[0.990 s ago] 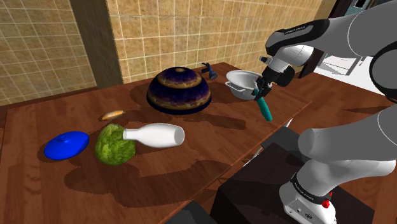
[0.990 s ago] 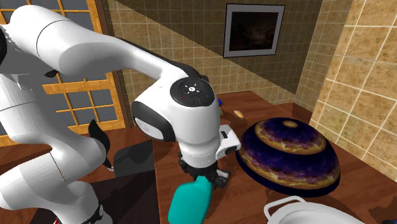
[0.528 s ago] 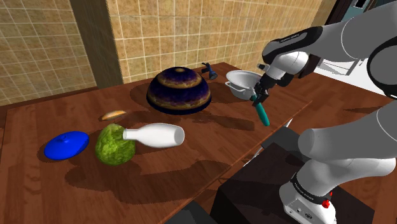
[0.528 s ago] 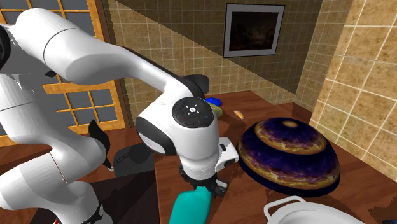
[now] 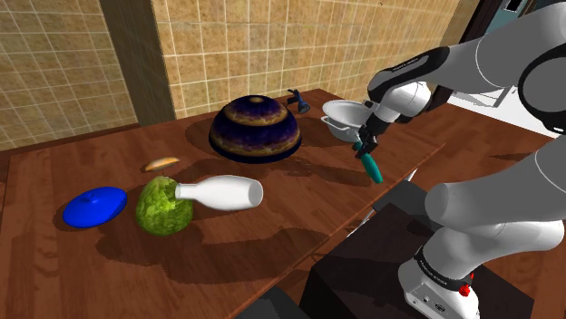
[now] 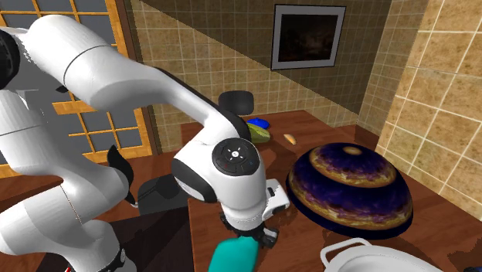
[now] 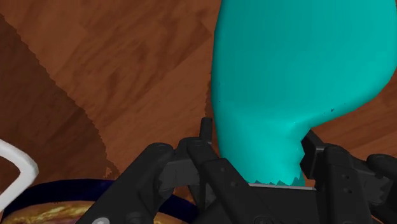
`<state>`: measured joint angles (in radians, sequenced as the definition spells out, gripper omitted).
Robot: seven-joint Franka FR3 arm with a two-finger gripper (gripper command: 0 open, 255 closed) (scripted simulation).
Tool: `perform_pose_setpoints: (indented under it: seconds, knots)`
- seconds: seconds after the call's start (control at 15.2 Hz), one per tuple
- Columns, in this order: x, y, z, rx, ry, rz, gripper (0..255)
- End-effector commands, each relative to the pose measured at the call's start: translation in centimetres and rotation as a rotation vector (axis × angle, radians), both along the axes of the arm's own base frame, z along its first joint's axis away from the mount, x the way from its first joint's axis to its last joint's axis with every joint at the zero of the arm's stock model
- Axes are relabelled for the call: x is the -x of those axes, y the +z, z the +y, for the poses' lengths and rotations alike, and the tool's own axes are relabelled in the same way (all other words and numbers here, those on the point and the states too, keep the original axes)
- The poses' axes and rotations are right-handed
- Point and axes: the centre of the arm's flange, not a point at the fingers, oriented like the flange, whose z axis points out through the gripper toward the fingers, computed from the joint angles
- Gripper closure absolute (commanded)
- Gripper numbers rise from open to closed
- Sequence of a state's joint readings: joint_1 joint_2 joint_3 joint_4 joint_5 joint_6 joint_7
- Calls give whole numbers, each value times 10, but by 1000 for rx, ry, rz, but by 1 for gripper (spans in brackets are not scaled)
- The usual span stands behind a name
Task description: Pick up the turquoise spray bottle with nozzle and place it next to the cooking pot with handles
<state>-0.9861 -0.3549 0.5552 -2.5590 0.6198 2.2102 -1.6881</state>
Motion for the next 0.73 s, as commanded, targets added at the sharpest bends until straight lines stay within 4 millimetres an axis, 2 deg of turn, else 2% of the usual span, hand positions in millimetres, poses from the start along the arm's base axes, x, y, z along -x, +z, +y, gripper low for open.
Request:
perform_pose_setpoints:
  seconds: [0.0, 0.4, 0.66]
  knots:
    - [5, -17, -1, -5, -4, 13, 255]
    - [5, -49, -1, -5, -4, 13, 255]
    - [5, -51, -1, -5, -4, 13, 255]
